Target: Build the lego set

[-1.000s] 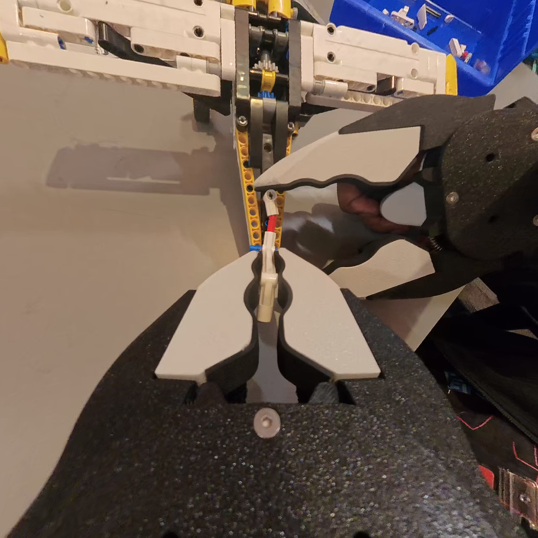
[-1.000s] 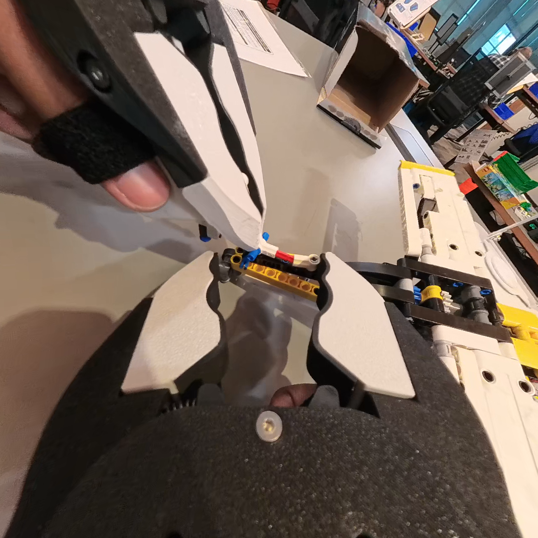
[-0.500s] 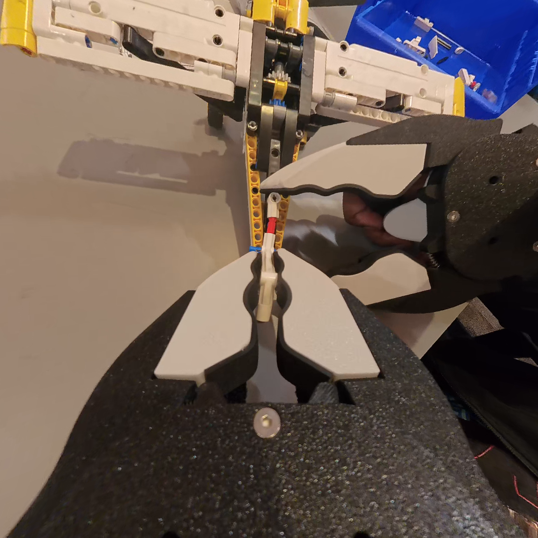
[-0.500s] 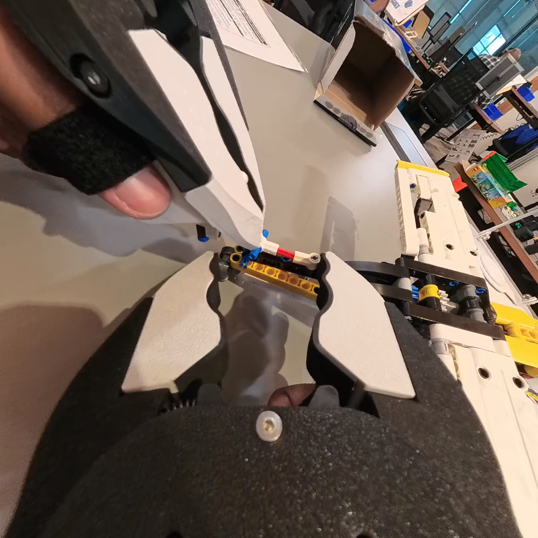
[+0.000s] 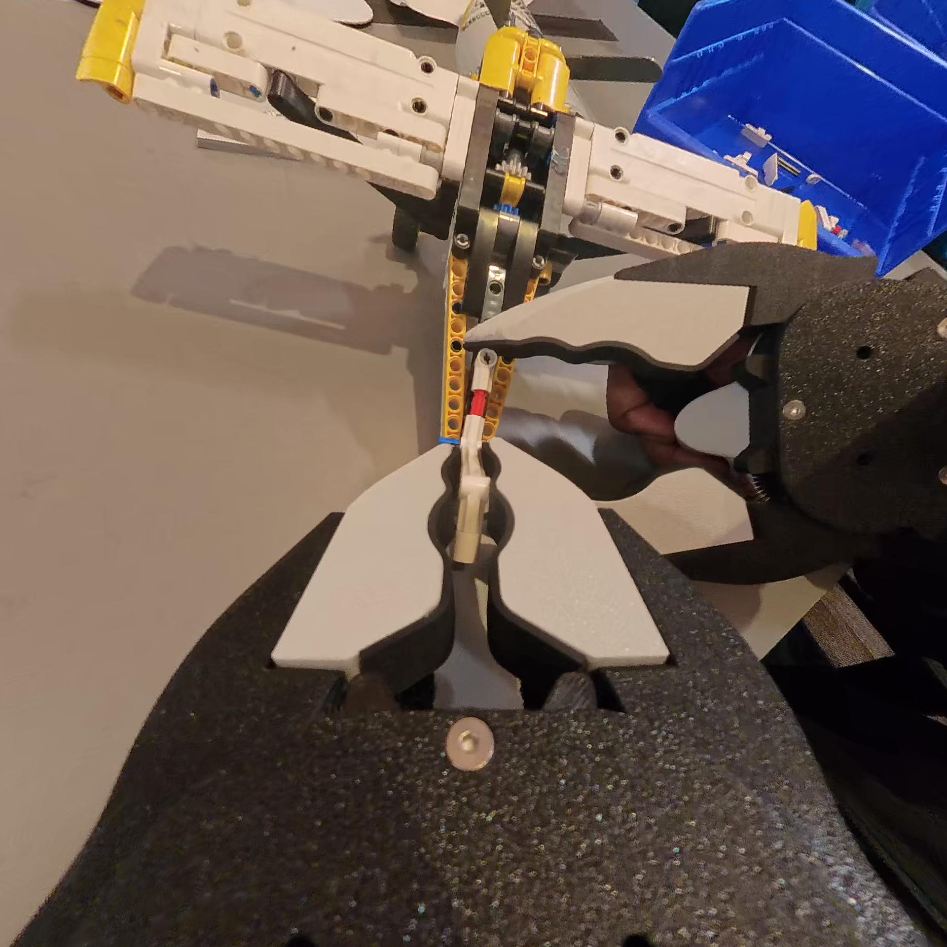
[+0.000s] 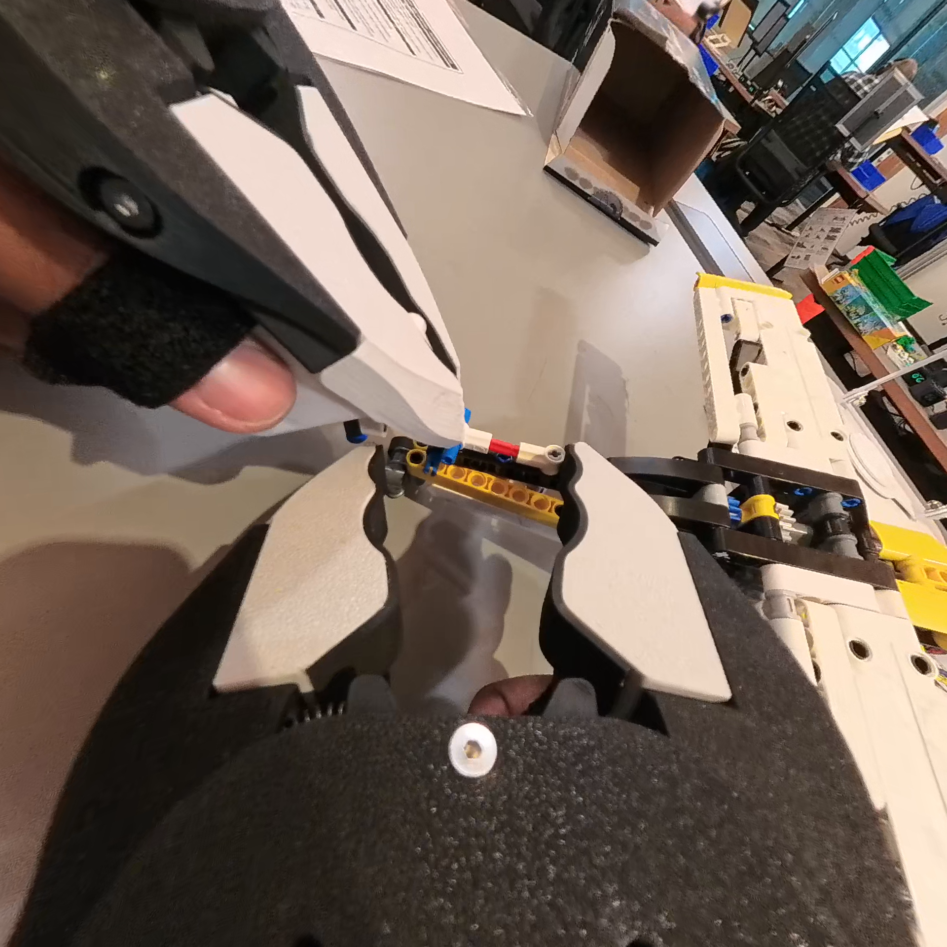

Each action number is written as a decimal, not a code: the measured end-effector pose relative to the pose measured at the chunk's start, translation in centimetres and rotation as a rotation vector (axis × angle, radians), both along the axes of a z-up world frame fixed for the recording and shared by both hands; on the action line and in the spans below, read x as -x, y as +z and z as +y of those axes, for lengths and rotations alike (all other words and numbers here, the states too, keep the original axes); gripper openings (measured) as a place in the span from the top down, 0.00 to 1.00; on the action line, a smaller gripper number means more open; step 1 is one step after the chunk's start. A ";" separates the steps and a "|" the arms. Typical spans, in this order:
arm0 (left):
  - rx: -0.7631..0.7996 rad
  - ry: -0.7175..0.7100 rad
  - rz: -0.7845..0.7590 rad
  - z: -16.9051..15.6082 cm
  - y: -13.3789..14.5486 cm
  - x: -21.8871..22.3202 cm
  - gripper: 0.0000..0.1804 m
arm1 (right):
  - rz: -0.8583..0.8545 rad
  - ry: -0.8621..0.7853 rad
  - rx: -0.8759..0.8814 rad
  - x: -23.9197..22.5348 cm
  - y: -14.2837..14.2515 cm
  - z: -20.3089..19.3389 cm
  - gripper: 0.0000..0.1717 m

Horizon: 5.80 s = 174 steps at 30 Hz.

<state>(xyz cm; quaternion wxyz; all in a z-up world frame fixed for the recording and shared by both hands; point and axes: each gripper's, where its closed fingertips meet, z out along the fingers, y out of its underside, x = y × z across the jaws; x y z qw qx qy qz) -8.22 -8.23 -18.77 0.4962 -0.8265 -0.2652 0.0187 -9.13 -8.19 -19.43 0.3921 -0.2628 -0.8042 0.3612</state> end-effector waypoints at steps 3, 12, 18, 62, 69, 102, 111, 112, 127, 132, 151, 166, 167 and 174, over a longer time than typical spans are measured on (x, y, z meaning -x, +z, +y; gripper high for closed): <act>-0.014 0.002 -0.012 0.0 0.0 0.1 0.96 | -0.008 0.001 0.019 0.1 0.1 0.0 0.63; -0.049 0.047 0.000 0.2 0.1 0.2 0.96 | -0.007 -0.021 0.011 0.3 0.0 0.2 0.62; -0.056 0.009 -0.027 0.0 0.0 0.1 0.96 | -0.009 -0.006 0.019 0.2 0.1 0.0 0.62; -0.081 0.025 -0.019 0.5 -0.4 0.0 0.93 | -0.038 -0.019 0.055 0.3 0.1 0.3 0.61; -0.086 0.033 -0.022 0.6 -0.4 0.1 0.93 | -0.044 -0.033 0.062 0.4 0.1 0.4 0.61; -0.117 -0.019 -0.062 0.7 -0.2 0.0 0.93 | -0.073 -0.017 0.137 0.4 0.4 0.6 0.64; -0.112 -0.053 -0.051 0.8 -0.2 0.2 0.93 | -0.077 -0.017 0.139 0.4 0.4 0.6 0.63; -0.113 -0.054 -0.048 0.9 -0.1 0.2 0.93 | -0.076 -0.019 0.137 0.5 0.4 0.6 0.63; -0.109 -0.080 -0.036 1.5 0.0 0.5 0.93 | -0.074 -0.041 0.137 0.7 0.4 0.9 0.67; -0.108 -0.082 -0.041 1.5 0.0 0.6 0.93 | -0.074 -0.048 0.138 0.8 0.4 1.0 0.67; -0.338 -0.184 -0.112 -2.3 3.1 0.1 0.76 | -0.094 0.024 0.434 -0.5 3.0 1.8 0.66; 0.132 -0.281 0.199 -1.9 -2.1 0.1 0.87 | -0.063 -0.051 0.438 -0.7 3.2 2.9 0.68; 0.136 -0.276 0.203 -1.7 -2.1 0.3 0.89 | -0.065 -0.053 0.440 -0.7 3.1 3.0 0.69; 0.061 -0.254 0.166 -0.7 -1.1 0.5 0.96 | -0.091 -0.061 0.429 -0.7 2.7 3.1 0.74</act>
